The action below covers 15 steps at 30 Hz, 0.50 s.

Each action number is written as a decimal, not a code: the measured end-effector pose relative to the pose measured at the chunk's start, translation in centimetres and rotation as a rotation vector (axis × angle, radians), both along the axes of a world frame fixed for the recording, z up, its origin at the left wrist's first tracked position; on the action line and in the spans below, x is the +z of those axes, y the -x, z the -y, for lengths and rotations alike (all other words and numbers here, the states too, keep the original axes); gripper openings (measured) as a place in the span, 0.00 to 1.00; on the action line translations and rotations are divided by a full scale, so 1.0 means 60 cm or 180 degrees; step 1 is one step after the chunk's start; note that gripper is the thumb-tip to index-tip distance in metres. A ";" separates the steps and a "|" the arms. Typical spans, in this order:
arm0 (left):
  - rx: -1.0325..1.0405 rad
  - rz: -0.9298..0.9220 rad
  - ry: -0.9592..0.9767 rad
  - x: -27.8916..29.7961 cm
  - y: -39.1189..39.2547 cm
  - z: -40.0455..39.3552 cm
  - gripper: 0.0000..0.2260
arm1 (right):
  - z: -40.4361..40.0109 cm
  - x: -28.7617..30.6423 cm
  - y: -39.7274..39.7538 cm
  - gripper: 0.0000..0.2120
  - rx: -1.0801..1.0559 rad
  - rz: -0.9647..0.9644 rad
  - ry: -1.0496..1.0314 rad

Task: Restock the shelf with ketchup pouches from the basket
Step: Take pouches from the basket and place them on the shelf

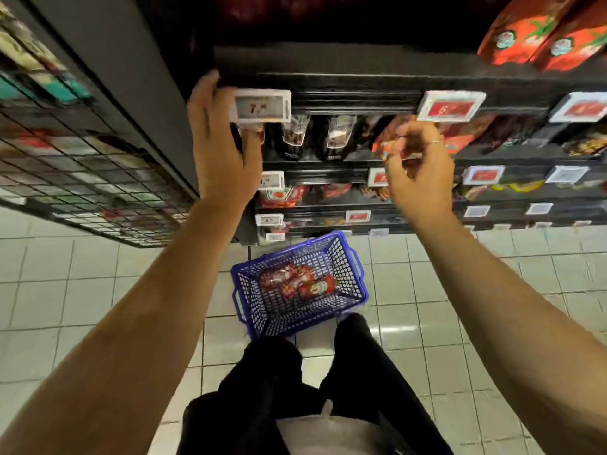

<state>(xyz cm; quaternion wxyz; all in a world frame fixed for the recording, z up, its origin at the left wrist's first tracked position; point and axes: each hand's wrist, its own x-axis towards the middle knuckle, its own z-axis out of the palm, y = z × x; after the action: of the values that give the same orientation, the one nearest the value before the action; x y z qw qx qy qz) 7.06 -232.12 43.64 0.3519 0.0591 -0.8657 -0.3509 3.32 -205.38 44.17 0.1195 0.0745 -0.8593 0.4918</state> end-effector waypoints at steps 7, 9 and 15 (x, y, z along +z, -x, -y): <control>0.0078 0.1749 -0.0382 -0.169 -0.143 0.005 0.17 | -0.074 -0.203 -0.102 0.06 0.0449 0.2290 -0.1064; -0.0129 0.2685 -0.0455 -0.223 -0.186 0.002 0.16 | -0.087 -0.249 -0.124 0.05 0.0677 0.2666 -0.1302; -0.0272 0.4541 -0.0784 -0.397 -0.323 -0.070 0.12 | -0.126 -0.394 -0.184 0.04 0.1503 0.3153 -0.2358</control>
<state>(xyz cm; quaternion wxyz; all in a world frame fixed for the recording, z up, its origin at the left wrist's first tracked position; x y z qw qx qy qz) 26.47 -227.91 19.80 -0.3218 0.2790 -0.8404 -0.3353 14.37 -197.83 20.54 -0.4344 0.0620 -0.8855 0.1528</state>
